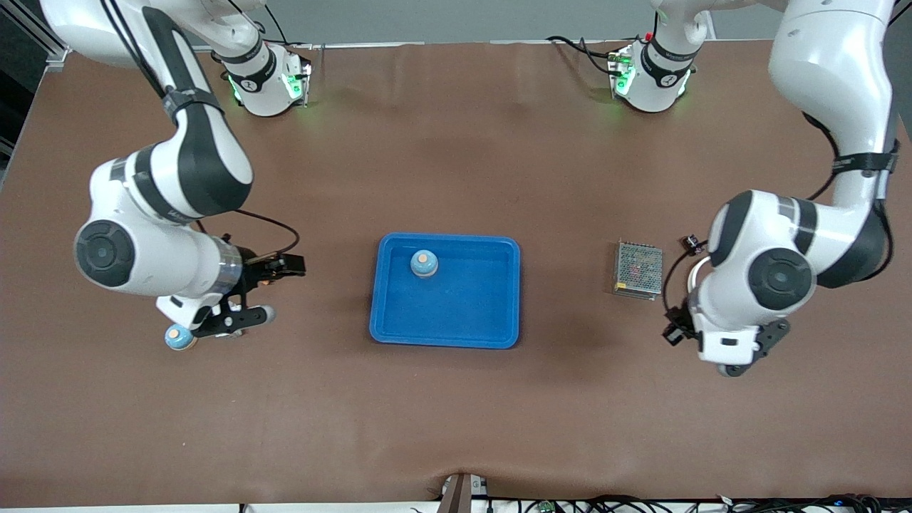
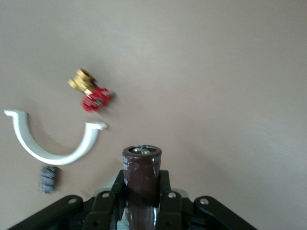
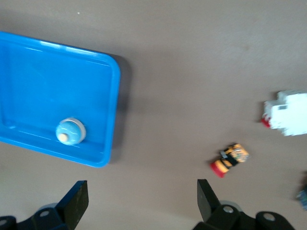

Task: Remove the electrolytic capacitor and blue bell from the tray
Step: 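Lift the capacitor with the left gripper while the right gripper releases the bell, then carry the capacitor toward the arc while the right gripper grasps the second bell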

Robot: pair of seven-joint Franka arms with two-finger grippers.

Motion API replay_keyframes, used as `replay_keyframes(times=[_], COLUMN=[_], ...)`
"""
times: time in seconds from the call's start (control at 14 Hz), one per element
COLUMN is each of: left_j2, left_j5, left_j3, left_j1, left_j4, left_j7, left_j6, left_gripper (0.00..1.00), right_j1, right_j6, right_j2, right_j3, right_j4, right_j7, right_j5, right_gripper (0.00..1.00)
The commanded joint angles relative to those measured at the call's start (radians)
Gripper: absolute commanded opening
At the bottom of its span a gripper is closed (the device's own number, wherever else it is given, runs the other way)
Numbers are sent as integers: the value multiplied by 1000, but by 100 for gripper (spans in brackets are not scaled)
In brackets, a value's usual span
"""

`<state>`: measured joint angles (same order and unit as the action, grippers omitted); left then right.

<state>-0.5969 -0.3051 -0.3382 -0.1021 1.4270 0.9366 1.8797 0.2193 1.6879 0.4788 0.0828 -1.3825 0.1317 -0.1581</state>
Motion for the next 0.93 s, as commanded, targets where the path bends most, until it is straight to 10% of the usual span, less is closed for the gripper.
replay_keyframes(times=[0.0,0.85], left_j2=[66,85], left_j5=[17,-2], left_j3=[-7,-4], left_j1=[-79,-292], left_j4=[105,363], left_j7=[-108,-322], left_j6=[-5,134], left_gripper=[0,0], right_j1=[78,359], right_j6=[59,544], right_j2=[-19,32], right_j3=[-12,-18], right_j4=[-27,-269], right_j7=[176,517], right_j5=[-24,35], right_gripper=[100,100])
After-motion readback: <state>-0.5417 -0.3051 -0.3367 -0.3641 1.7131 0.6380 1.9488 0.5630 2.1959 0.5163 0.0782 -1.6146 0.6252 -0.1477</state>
